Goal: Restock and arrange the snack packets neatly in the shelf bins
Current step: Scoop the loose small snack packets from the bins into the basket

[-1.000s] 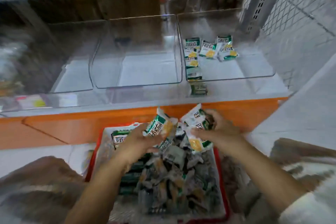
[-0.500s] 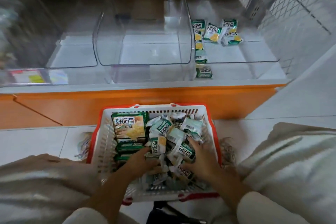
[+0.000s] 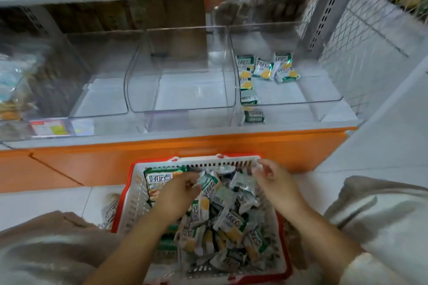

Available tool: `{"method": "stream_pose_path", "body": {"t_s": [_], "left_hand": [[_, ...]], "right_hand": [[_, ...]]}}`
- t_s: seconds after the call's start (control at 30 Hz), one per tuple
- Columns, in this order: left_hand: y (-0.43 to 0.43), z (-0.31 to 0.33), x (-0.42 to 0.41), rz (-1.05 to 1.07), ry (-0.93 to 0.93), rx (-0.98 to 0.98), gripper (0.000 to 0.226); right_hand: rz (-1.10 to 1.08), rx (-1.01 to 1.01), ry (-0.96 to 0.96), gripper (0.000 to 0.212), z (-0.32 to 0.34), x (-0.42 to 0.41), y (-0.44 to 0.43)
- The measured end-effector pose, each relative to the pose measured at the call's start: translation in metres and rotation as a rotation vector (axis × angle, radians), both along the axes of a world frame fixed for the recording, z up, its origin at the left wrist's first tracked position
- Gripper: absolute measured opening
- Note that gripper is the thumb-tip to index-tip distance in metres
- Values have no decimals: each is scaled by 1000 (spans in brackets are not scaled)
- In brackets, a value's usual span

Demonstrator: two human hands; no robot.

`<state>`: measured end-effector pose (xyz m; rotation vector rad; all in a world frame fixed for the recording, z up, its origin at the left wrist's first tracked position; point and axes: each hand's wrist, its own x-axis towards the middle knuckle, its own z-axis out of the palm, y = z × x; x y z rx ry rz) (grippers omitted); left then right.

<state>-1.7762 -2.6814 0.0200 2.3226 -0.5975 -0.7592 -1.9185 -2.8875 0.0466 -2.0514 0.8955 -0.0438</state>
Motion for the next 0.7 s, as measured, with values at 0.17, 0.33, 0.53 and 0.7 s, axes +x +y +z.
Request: {"method": "stream_pose_path", "body": {"t_s": [0.17,0.33,0.53,0.7], "left_hand": [[-61,99,25,-84,-271,-337,20],[-127,153,72,-173,-489,-376,21],[-177,134,116,-236,-535,-217,58],[-183,111,119,-191,-517,-375,61]], "right_hand": [[-111,-137,-463,15,86,29,-58],[-28,-169,-383,17,116,76,-135],[470,-117,204,61,99,135,-167],[554,-130,358,106,65,174,-172]]}}
